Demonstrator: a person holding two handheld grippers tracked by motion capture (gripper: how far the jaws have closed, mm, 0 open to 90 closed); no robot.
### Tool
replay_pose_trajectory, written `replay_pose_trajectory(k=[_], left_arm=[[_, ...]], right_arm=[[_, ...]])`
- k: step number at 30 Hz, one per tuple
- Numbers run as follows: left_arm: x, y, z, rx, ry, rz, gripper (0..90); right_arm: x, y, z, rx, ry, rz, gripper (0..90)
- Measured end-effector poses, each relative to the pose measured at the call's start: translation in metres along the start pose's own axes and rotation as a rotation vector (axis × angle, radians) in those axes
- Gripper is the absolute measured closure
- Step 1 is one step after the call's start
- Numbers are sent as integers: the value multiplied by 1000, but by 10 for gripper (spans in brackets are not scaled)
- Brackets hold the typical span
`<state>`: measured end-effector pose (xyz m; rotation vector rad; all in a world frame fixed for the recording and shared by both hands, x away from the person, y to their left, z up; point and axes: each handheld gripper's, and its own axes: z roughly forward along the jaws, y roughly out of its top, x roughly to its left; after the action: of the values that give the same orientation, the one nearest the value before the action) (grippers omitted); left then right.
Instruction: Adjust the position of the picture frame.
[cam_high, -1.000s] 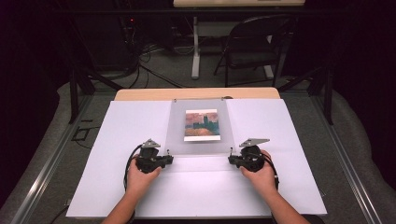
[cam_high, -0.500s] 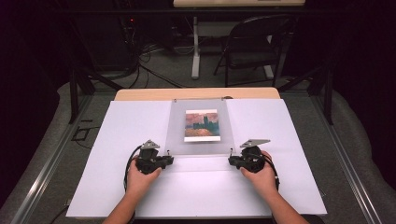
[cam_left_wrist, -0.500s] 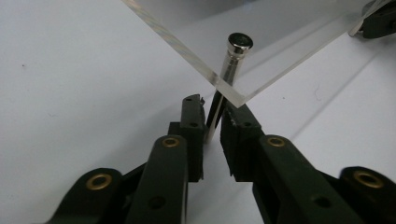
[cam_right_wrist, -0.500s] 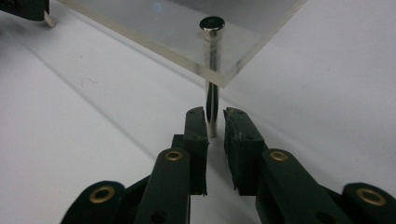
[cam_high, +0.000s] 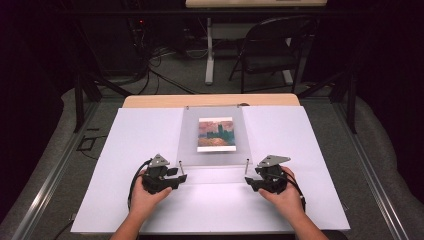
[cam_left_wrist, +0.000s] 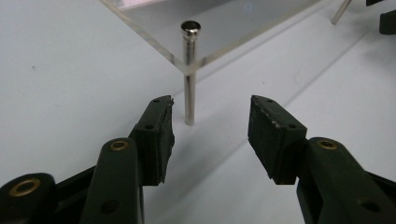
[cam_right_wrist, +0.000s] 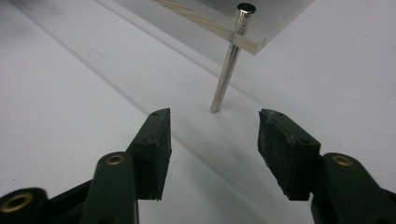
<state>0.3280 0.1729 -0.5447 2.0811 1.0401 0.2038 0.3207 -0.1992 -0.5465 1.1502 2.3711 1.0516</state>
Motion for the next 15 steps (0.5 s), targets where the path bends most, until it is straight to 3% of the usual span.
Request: replay_pose_trajectory(k=[7,10,12,15], left_arm=[[-7,-5,-4,-16,22,57,442],[-7,-7,-4,-14,19,55,429],[-6,-8,-5,-13,43,53,419],[-4,-9,-6,-16,46,33,415]], right_arm=[[2,-4,-11,-18,-5,7,441],[0,-4,-13,-30,-29,15,449],[0,-4,-14,-29,-29,10,457],[0,-4,-13,-18,-23,16,447]])
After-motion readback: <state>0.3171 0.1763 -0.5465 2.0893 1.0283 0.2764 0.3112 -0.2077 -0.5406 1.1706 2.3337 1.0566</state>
